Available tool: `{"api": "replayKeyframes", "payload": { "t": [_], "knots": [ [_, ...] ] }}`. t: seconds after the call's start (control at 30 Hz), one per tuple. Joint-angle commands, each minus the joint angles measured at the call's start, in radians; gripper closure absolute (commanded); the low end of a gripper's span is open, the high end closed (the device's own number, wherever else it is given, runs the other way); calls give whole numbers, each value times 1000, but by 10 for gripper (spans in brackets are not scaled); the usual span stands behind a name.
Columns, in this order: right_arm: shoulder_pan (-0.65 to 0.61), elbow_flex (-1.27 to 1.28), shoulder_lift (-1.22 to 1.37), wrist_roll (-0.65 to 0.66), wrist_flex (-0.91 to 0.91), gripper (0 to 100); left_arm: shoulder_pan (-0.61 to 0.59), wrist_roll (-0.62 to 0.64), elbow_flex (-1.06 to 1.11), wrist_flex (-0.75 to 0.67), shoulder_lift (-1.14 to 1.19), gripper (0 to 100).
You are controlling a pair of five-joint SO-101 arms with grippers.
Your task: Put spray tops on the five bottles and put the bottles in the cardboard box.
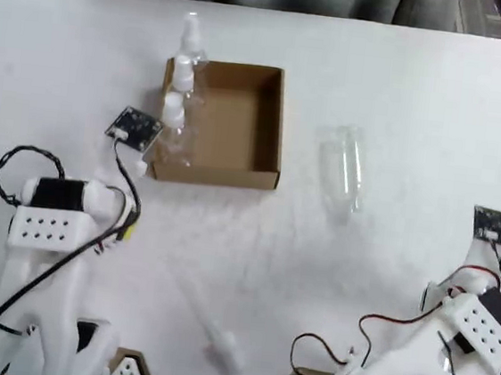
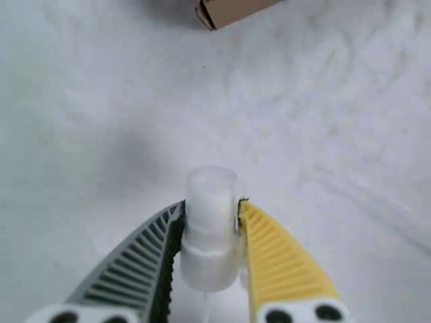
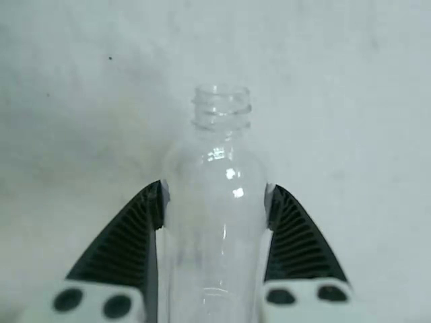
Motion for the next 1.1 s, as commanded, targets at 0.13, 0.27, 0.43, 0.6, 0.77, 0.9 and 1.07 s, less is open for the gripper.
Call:
{"api": "replayKeyframes", "payload": {
  "t": [0.13, 0.27, 0.43, 0.6, 0.77, 0.9, 1.07],
  "knots": [
    [-139, -192, -30, 11, 116, 982, 4, 12, -14, -31, -47, 980],
    [-311, -285, -87, 9, 222, 982, 2, 49, -20, -40, -47, 980],
    [-616, -299, -272, 6, 328, 982, -39, 55, -26, -40, -47, 980],
    [-794, -293, -486, -181, 283, 982, -93, 54, -23, -66, -47, 980],
    [-862, -183, -558, -339, 24, 982, -93, 57, -25, -66, -47, 980],
    [-912, -44, -567, -459, -193, 982, -91, 60, -25, -92, -47, 980],
    [-995, 97, -593, -695, -371, 983, -94, 60, -25, -103, -47, 980]
  ]
}}
